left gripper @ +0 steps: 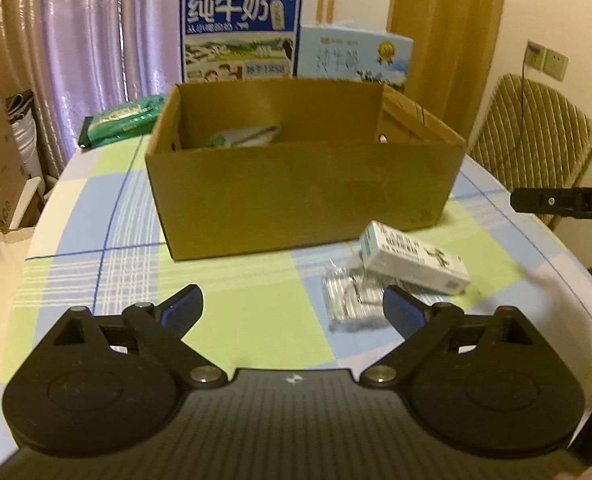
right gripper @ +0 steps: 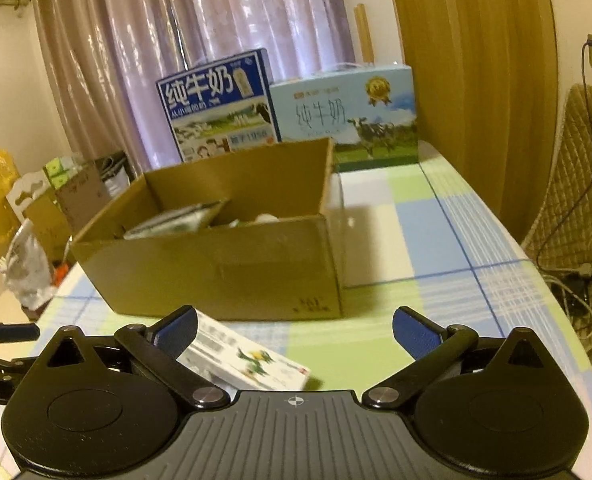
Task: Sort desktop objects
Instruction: 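Move both tools back toward the ointment box and plastic hook pack, then grasp the white ointment box with the right gripper while left grasps the clear hook pack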
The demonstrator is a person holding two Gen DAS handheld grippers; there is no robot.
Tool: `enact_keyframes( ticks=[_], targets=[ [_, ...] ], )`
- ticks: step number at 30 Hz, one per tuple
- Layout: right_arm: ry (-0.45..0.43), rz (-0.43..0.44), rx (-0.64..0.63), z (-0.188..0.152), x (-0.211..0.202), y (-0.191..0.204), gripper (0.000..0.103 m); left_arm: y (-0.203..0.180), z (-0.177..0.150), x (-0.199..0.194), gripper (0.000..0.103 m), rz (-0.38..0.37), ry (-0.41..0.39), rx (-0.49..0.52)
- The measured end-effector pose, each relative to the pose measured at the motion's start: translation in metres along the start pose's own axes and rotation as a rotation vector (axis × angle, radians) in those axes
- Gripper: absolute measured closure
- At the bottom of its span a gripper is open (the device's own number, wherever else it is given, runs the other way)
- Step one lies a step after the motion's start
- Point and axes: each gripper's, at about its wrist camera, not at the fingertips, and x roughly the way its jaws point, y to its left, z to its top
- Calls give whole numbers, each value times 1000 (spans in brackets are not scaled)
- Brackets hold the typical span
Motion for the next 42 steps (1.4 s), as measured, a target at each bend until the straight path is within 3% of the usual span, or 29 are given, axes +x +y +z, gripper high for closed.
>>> enact_keyframes(
  ticks=[6, 14, 23, 29, 33, 38, 42],
  targets=[
    [60, 58, -82, -8, 9, -1, 2, -8, -1, 8, 9, -16, 22, 26],
    [165, 130, -372, -27, 36, 22, 2, -21, -6, 25, 9, -48, 62, 75],
    [228, 203, -505, -40, 68, 23, 4, -39, -5, 50, 9, -69, 83, 97],
    [275, 248, -501, -34, 97, 16, 24, -48, -5, 67, 9, -64, 97, 122],
    [311, 265, -525, -32, 112, 20, 44, -50, -3, 74, 9, -66, 91, 123],
    [344, 220, -444, -28, 113, 16, 63, -50, 0, 81, 9, -59, 91, 117],
    [391, 142, -310, -29, 101, 6, 67, -60, -3, 89, 9, -77, 90, 150]
  ],
)
